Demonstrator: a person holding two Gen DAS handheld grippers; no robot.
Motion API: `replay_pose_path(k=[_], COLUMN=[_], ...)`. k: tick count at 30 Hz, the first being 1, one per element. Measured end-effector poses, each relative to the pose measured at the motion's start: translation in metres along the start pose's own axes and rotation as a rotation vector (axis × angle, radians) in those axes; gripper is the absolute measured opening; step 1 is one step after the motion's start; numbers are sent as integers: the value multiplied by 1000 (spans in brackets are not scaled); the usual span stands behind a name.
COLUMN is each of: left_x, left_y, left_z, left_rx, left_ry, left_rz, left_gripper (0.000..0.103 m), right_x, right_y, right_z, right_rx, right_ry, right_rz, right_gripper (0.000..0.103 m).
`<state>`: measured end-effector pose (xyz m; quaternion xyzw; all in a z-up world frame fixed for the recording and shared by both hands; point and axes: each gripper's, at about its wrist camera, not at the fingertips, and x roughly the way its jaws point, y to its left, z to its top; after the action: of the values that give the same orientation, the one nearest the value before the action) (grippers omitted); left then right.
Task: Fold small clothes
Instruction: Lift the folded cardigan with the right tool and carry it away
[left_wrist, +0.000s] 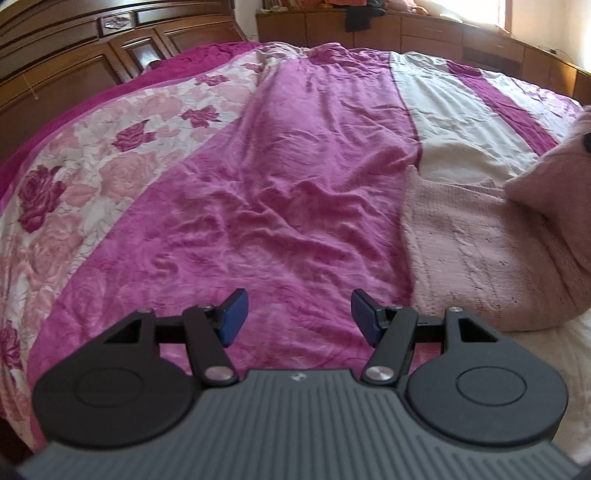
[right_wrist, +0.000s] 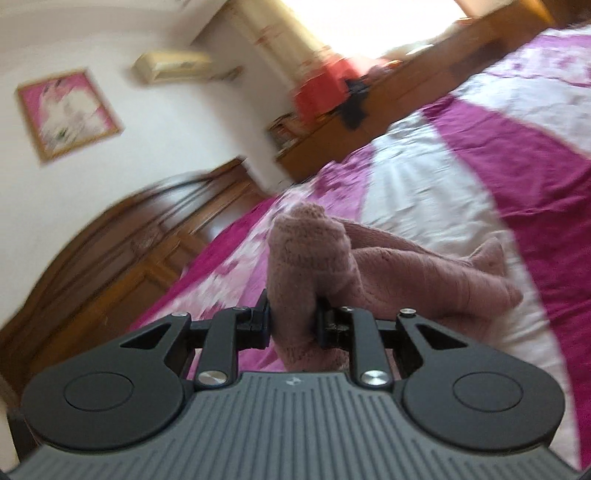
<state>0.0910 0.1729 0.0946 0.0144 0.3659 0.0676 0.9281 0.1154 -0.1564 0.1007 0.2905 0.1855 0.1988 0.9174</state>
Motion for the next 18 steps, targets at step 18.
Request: replay_pose_path(k=[18], left_x=[4], left_y=[11], left_z=[12], left_rx=[-18], left_ry=[-44], left_rz=[-64], left_gripper=[63], right_x=[79], right_y=[90], right_z=[-122], right_rx=[-510], right_ry=[423], right_rz=[-44], right_gripper=[46])
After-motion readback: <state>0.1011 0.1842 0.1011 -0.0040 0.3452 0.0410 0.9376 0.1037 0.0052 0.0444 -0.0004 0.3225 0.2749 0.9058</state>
